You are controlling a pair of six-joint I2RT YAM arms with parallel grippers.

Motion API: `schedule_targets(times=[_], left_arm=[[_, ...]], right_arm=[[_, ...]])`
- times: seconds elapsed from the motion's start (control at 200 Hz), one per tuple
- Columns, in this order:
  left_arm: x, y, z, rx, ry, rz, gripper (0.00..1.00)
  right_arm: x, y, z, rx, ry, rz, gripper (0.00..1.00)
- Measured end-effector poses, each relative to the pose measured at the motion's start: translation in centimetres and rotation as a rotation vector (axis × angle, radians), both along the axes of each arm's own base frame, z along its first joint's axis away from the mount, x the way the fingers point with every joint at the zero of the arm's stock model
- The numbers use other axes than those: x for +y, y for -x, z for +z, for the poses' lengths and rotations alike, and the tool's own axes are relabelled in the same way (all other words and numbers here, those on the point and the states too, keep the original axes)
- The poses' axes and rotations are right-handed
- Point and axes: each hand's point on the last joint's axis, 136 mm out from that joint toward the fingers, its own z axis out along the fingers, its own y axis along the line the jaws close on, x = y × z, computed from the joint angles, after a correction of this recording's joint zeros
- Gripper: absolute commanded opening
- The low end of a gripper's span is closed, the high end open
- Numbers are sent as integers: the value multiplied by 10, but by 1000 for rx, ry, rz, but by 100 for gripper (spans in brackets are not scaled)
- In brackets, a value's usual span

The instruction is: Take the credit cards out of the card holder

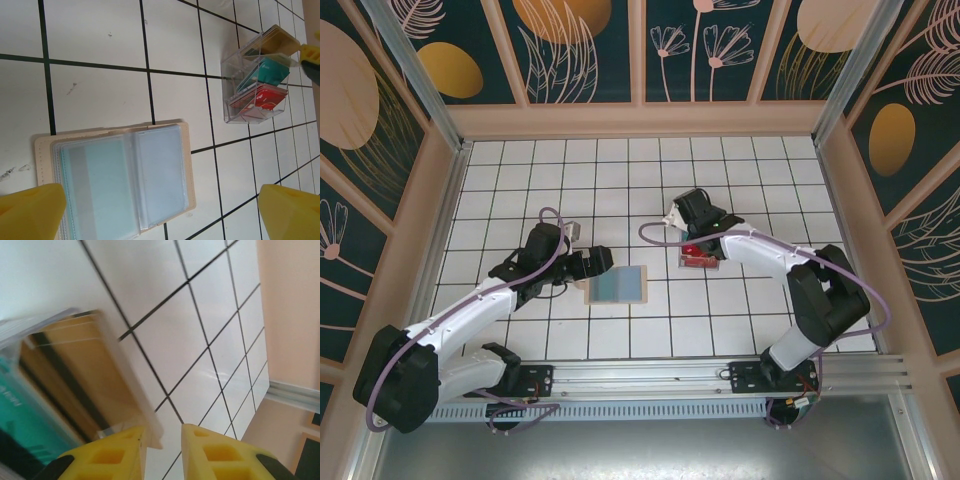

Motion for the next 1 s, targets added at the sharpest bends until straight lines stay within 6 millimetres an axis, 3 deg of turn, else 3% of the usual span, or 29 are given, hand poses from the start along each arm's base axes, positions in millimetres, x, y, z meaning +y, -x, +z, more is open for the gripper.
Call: schedule_targets(times=[0.15, 0.295, 0.576, 0.766, 1.001], left_arm=[[0, 0, 0, 2, 1, 1, 99], [0, 0, 0, 1, 2, 1, 98], [0, 0, -1, 3, 1, 1, 99], [0, 0, -1, 3, 1, 1, 98], [0, 0, -1, 3, 1, 1, 98]], right_arm=[[-5, -8, 9, -24, -49, -55, 29], [1, 5, 2, 54, -117, -47, 36], [6, 22, -5, 128, -156, -36, 39], [4, 17, -15, 131, -135, -65, 39], [6, -6, -15, 76, -121, -116, 38]])
